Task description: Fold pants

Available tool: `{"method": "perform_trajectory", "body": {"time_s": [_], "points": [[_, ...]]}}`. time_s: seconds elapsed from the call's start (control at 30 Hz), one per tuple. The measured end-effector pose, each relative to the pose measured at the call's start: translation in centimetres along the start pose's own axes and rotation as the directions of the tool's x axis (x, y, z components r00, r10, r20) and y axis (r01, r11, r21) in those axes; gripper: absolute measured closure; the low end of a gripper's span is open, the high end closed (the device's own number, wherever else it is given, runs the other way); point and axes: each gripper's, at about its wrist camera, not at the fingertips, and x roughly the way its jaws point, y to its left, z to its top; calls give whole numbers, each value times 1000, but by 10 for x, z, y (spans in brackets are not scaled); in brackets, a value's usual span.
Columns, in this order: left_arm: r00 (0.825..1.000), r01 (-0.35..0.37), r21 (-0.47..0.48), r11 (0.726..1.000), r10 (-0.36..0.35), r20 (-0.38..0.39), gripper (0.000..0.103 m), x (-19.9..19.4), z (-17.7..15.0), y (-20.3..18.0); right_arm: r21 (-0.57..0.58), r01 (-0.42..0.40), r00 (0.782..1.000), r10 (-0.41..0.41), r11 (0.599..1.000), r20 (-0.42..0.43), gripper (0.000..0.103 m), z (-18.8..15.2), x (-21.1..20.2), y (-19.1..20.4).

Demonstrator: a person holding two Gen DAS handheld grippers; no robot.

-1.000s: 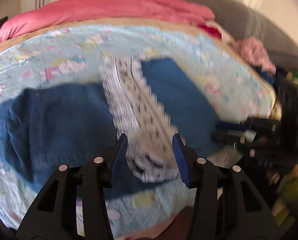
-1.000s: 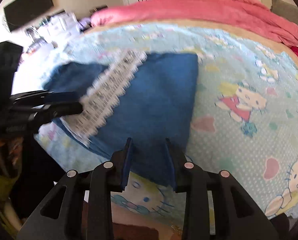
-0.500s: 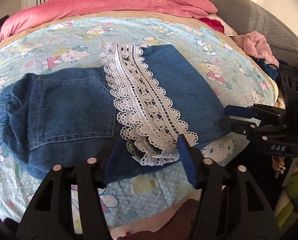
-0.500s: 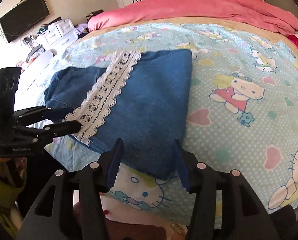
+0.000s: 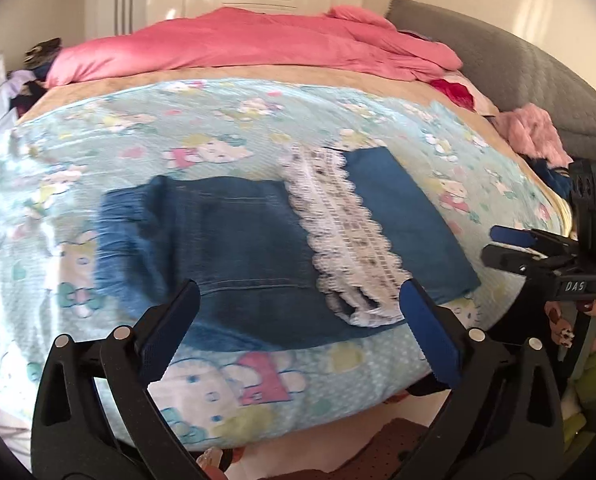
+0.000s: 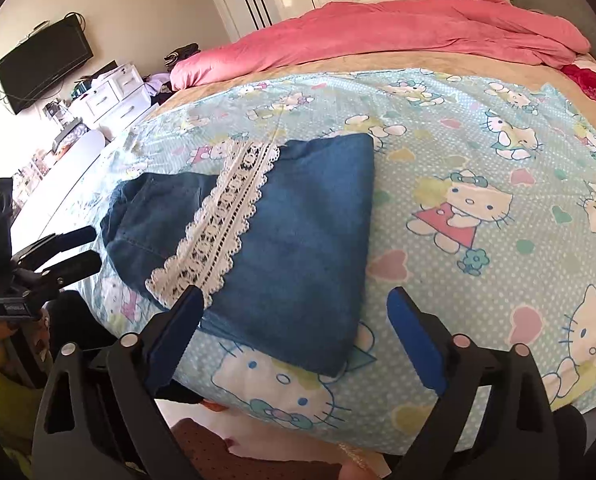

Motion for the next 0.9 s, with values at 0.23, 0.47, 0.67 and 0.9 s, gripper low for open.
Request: {"method": "perform_trajectory", "body": {"time_s": [0.23,0.47,0.67,0.9], "points": [[999,-52,-76,996,53,6,9,-10,-7,36,-56,13,1000,-13,998,-4,7,17,6,25],[997,-82,-187,979,82,-8,9,-15,-19,77,-156,-6,1000,5,988,-7,7,41,20,62],[998,-69,-243,968,66,-19,9,-11,-29,97,-265,-53,998,47,963,-28,7,72,45,108],[999,-30,-269,963,20,-39,9,2,-35,103,-348,-144,986,105,926,-128,6,111,97,148]]}}
